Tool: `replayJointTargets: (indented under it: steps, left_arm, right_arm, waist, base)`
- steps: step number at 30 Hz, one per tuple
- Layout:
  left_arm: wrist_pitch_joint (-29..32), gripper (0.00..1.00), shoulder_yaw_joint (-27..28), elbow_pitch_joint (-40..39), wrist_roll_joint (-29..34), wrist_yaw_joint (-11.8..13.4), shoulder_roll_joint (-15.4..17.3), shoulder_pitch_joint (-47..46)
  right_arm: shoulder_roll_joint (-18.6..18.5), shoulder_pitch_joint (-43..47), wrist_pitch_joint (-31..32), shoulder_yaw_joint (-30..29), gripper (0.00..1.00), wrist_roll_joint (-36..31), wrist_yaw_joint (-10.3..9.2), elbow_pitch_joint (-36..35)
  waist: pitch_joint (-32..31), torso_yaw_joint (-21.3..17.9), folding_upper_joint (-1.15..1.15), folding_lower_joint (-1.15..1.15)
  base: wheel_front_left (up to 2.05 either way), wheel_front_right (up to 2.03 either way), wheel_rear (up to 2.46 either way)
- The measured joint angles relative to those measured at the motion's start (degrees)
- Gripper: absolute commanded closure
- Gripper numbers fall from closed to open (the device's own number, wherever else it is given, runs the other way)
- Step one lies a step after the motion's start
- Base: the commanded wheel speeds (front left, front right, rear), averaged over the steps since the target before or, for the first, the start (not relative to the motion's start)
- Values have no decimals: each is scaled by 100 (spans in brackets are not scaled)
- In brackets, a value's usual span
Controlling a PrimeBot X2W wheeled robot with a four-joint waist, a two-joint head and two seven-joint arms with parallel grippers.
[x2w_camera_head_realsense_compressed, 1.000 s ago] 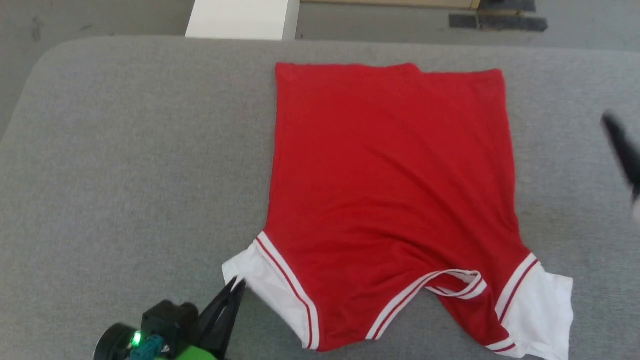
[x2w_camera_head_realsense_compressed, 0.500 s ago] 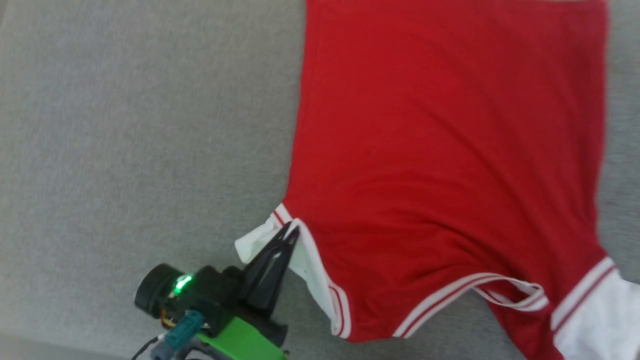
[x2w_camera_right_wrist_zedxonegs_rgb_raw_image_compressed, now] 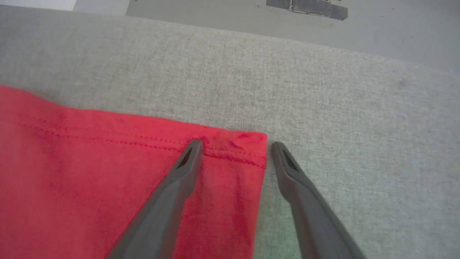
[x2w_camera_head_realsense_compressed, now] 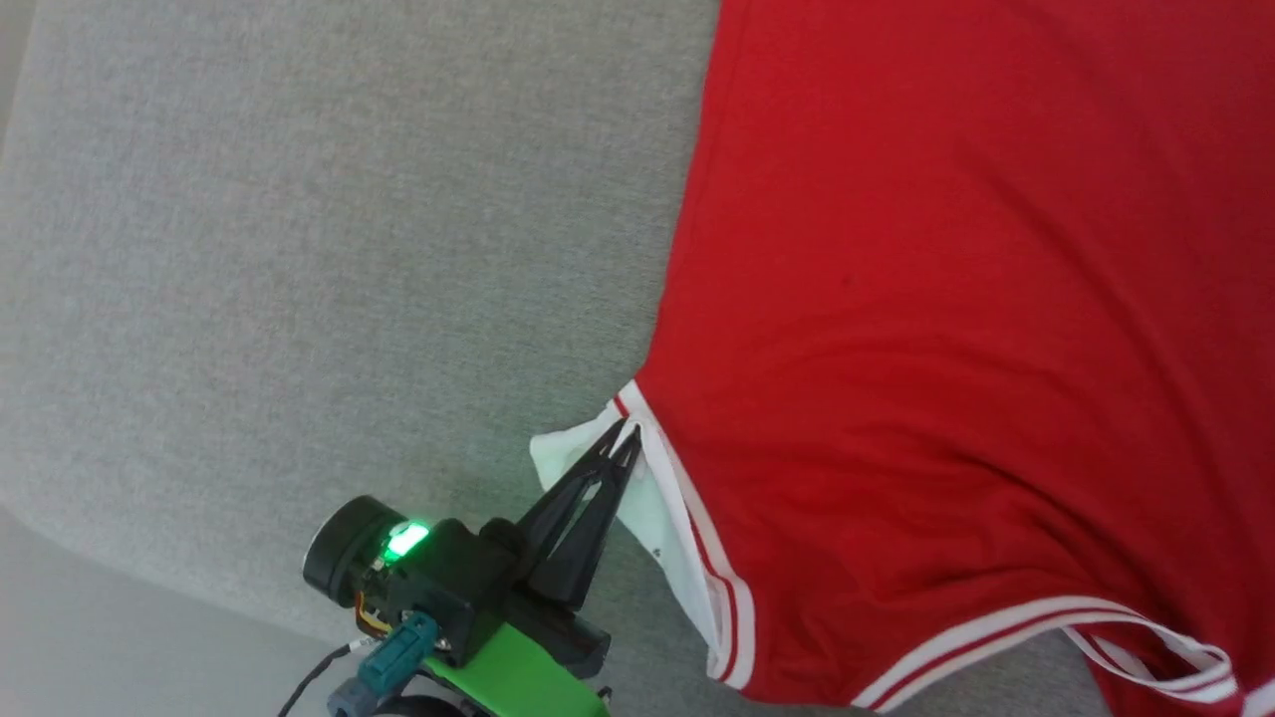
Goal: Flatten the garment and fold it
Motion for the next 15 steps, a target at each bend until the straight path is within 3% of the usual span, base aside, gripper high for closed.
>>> replayJointTargets:
  steps: [1,9,15]
  left_arm:
    - [-1,100,-1,4,0,0,-3,0]
    - [-51,100,141,59,-1,104,14,-7]
    - [8,100,436,108,-138,288,111,62]
  right_arm:
    - [5,-35,-1,-30,100,-26,0,-46]
    - [115,-90,-165,3,100,41,0,-70]
    - [40,561,-739,-120,100,489,0,-75]
  waist:
    - [47,33,0,0]
    - [68,32,0,0]
    - [-443,-182,0,1]
  base:
    - [0,0,0]
    - [0,0,0]
    - [0,0,0]
